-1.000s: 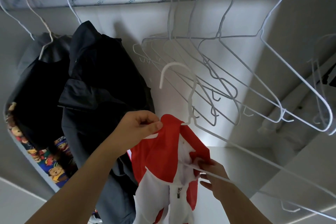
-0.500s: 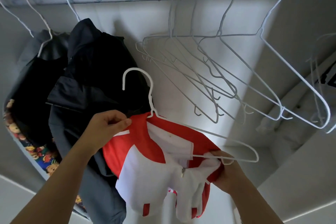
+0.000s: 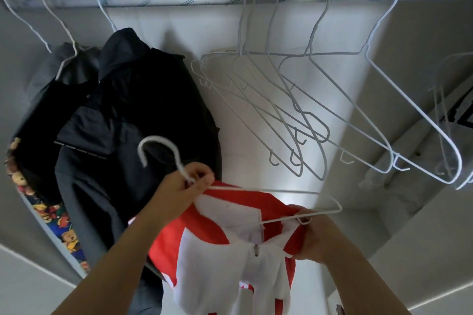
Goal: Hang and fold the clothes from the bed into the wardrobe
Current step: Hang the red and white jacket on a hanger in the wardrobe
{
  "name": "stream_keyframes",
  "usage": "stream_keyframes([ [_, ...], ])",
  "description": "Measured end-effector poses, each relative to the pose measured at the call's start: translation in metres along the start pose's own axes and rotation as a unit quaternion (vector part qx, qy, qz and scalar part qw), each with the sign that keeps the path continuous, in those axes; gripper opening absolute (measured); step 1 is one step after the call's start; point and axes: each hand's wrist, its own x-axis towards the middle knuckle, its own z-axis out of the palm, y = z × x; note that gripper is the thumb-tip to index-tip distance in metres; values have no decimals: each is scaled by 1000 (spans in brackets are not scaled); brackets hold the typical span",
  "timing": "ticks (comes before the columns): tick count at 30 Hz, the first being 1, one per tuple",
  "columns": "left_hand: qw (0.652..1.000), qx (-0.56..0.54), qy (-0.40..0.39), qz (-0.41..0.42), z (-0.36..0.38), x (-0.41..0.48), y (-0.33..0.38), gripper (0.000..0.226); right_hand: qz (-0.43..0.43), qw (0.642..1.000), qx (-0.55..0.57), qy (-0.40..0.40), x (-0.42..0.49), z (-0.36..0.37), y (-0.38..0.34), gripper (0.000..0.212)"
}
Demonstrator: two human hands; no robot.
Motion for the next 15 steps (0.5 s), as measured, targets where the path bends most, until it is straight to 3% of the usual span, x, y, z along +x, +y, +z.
stream_keyframes([
  [7, 999, -6, 39, -13, 5, 2, 0, 20, -54, 997, -51, 20, 3, -3, -2, 17],
  [15, 991, -41, 117, -44, 3, 13, 0, 27, -54, 997, -48, 39, 3, -6, -4, 8],
])
